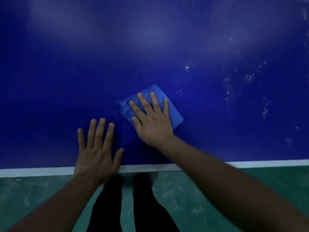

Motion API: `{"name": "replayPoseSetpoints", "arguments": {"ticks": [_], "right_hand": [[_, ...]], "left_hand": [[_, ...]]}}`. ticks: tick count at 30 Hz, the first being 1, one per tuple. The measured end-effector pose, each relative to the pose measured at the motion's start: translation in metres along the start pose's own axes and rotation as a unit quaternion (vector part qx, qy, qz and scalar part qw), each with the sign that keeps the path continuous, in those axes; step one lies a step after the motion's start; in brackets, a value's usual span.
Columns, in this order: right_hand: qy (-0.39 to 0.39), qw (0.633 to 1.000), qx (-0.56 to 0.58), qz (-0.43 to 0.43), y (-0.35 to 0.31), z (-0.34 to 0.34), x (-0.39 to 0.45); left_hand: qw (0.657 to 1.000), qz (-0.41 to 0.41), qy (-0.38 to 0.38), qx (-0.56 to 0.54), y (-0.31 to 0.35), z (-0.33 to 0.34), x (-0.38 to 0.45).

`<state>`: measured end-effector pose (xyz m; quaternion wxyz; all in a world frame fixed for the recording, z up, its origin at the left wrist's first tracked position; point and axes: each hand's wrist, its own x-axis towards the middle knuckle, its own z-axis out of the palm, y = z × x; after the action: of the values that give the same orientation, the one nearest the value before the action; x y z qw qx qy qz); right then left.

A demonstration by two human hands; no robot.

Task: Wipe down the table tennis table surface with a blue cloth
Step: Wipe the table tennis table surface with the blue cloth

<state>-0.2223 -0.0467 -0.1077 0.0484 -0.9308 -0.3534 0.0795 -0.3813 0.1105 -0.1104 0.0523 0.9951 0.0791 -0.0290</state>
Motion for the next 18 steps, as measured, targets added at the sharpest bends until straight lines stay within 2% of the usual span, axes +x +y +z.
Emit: {"name": "replayPoseSetpoints", "arguments": {"ticks": [2, 3, 5, 7, 8, 10, 12, 14, 16, 17, 18], "right_hand": [[-0.02, 0.995, -0.028, -0.089, 0.035, -0.01, 0.034], [-0.033, 0.996, -0.039, -0.076, 0.063, -0.019, 0.052], [-0.04, 0.997, -0.059, 0.043, 0.13, -0.038, 0.088], [-0.048, 0.979, -0.026, 0.197, 0.187, -0.057, 0.109], [-0.04, 0.968, 0.0, 0.246, 0.199, -0.062, 0.113], [-0.024, 0.963, 0.007, 0.268, 0.187, -0.058, 0.112], [-0.009, 0.983, -0.033, 0.178, 0.142, -0.043, 0.095], [-0.006, 0.999, -0.044, -0.026, 0.092, -0.026, 0.054], [-0.031, 0.969, -0.062, -0.237, 0.078, -0.015, 0.011], [-0.049, 0.954, -0.072, -0.286, 0.091, -0.017, 0.006], [-0.05, 0.954, -0.081, -0.284, 0.109, -0.021, 0.013]], "left_hand": [[1.0, 0.009, -0.015, 0.01, -0.001, 0.0, 0.002], [1.0, 0.011, -0.025, 0.014, -0.001, 0.0, 0.002], [0.999, 0.011, -0.043, 0.02, -0.002, -0.001, 0.004], [0.998, 0.01, -0.053, 0.02, -0.001, -0.001, 0.004], [0.998, 0.011, -0.057, 0.018, -0.002, -0.001, 0.004], [0.998, 0.012, -0.061, 0.016, -0.002, -0.002, 0.005], [0.998, 0.015, -0.064, 0.016, -0.002, -0.003, 0.005], [0.998, 0.017, -0.066, 0.015, -0.002, -0.004, 0.005], [0.998, 0.016, -0.065, 0.016, -0.002, -0.004, 0.006], [0.998, 0.016, -0.065, 0.015, -0.002, -0.004, 0.006], [0.998, 0.015, -0.065, 0.014, -0.002, -0.005, 0.006]]}}
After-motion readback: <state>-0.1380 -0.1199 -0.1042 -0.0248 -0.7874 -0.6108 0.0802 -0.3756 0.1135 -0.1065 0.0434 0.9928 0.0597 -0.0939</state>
